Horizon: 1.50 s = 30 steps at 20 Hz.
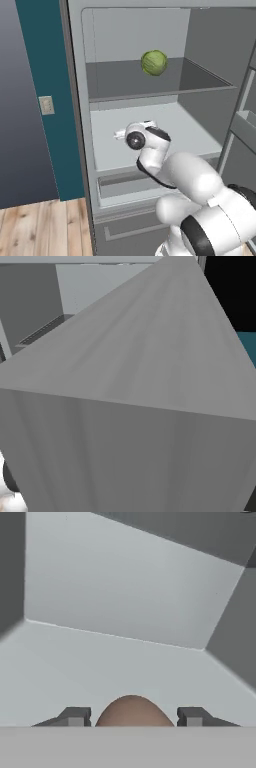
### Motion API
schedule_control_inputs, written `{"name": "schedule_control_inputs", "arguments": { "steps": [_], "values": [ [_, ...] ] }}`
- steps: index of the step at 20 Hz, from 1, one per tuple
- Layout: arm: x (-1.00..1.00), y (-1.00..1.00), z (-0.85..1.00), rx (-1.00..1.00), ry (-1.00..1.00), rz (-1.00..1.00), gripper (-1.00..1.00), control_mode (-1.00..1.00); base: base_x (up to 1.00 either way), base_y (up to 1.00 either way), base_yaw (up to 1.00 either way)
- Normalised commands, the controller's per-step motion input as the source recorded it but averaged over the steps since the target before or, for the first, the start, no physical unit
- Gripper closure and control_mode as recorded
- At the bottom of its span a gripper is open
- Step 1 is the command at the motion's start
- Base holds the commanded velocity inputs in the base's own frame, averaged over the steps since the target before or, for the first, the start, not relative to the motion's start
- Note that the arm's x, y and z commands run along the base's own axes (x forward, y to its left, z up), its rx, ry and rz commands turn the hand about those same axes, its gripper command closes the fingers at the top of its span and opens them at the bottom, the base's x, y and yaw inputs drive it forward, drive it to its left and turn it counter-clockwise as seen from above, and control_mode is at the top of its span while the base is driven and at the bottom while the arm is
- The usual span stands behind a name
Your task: Pick the egg and butter from the fridge and place them by the bowl for mixing.
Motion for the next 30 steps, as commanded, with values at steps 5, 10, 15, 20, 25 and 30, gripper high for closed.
{"name": "schedule_control_inputs", "arguments": {
  "steps": [5, 10, 15, 20, 25, 30],
  "values": [
    [-1.0, 0.0, 1.0, 0.14, 0.02, -0.24, 1.0, -1.0, 0.0, 0.0, 0.0],
    [-1.0, 0.0, 1.0, 0.21, 0.25, -0.21, 1.0, -1.0, 0.0, 0.0, 0.0],
    [-1.0, 0.02, 0.87, 0.23, 0.36, -0.16, 1.0, -1.0, 0.0, 0.0, 0.0],
    [-1.0, 0.03, 0.21, 0.16, 0.27, -0.05, 1.0, -1.0, 0.0, 0.0, 0.0],
    [-0.73, 0.19, 0.4, 0.05, 0.02, 0.2, 1.0, -1.0, 0.0, 0.0, 0.0],
    [0.0, 0.0, 0.38, 0.07, 0.02, 0.06, 1.0, -1.0, 0.0, 0.0, 0.0]
  ]
}}
